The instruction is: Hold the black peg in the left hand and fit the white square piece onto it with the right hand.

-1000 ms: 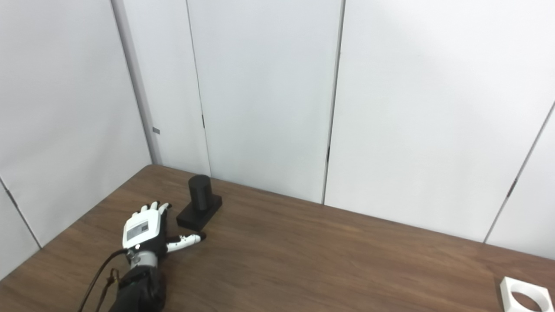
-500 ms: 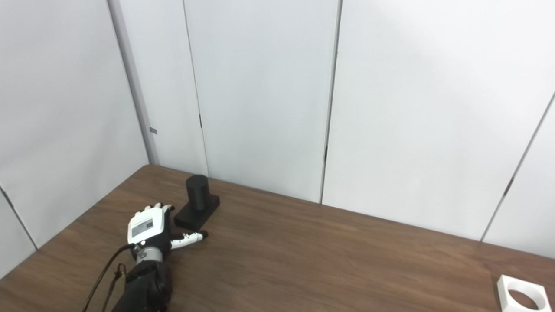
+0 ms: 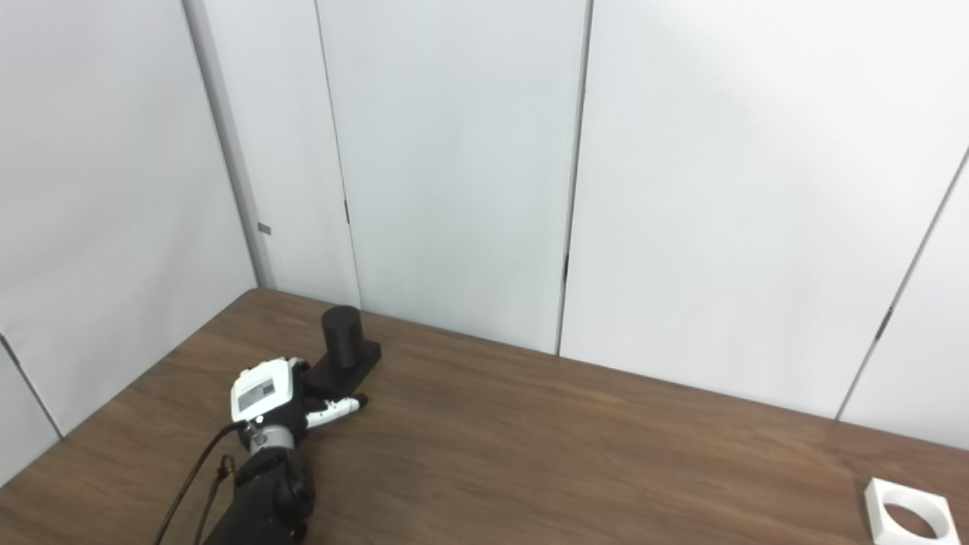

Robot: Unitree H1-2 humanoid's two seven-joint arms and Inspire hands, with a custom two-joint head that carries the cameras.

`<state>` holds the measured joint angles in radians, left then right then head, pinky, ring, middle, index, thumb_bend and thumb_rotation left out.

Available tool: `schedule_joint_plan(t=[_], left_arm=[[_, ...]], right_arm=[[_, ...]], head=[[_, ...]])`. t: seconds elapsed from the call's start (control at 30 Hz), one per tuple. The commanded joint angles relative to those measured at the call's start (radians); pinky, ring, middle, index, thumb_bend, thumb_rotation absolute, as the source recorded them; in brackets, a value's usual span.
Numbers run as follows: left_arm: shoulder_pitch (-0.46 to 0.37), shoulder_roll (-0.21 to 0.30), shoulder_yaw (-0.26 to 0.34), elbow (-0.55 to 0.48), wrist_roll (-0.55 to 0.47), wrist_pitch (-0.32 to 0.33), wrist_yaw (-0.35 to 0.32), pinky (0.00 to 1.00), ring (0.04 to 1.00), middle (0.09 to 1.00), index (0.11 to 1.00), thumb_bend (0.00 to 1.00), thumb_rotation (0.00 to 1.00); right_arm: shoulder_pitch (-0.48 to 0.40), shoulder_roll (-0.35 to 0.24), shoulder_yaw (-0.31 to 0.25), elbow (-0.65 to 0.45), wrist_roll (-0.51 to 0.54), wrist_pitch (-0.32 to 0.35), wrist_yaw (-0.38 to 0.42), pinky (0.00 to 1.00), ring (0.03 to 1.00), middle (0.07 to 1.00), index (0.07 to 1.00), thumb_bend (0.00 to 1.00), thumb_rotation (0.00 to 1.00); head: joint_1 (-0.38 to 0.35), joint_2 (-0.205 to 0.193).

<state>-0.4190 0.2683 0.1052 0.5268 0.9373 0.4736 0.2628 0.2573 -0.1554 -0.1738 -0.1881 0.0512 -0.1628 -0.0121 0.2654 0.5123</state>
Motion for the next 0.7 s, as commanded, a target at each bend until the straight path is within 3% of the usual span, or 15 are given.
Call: schedule_joint_plan(t=[0.0, 0.37, 0.53, 0.67], left_arm=[[-0.064, 0.014, 0.002, 0.005, 0.019, -0.004, 0.035, 1.0, 0.949, 0.917, 0.806, 0.95, 0.67], [-0.088, 0.004, 0.004, 0.064, 0.008, -0.004, 0.092, 1.0, 0.929, 0.896, 0.776, 0.88, 0.6], [-0.086, 0.011, -0.015, 0.075, -0.01, -0.004, 0.126, 1.0, 0.904, 0.863, 0.72, 0.85, 0.56], [-0.083, 0.02, -0.034, 0.077, -0.031, -0.004, 0.143, 1.0, 0.881, 0.83, 0.639, 0.76, 0.47]], right_arm=[[0.028, 0.027, 0.008, -0.002, -0.007, -0.014, -0.007, 0.98, 0.914, 0.84, 0.956, 0.82, 0.99], [0.032, 0.027, 0.011, -0.014, -0.007, -0.002, -0.009, 1.0, 0.923, 0.849, 0.965, 0.81, 0.99], [0.034, 0.029, 0.012, -0.022, -0.008, 0.003, -0.011, 1.0, 0.928, 0.851, 0.967, 0.8, 0.99], [0.034, 0.029, 0.011, -0.021, -0.007, 0.002, -0.011, 1.0, 0.934, 0.852, 0.97, 0.78, 0.99]], head=[[0.001, 0.003], [0.0, 0.005], [-0.002, 0.009], [-0.002, 0.013]])
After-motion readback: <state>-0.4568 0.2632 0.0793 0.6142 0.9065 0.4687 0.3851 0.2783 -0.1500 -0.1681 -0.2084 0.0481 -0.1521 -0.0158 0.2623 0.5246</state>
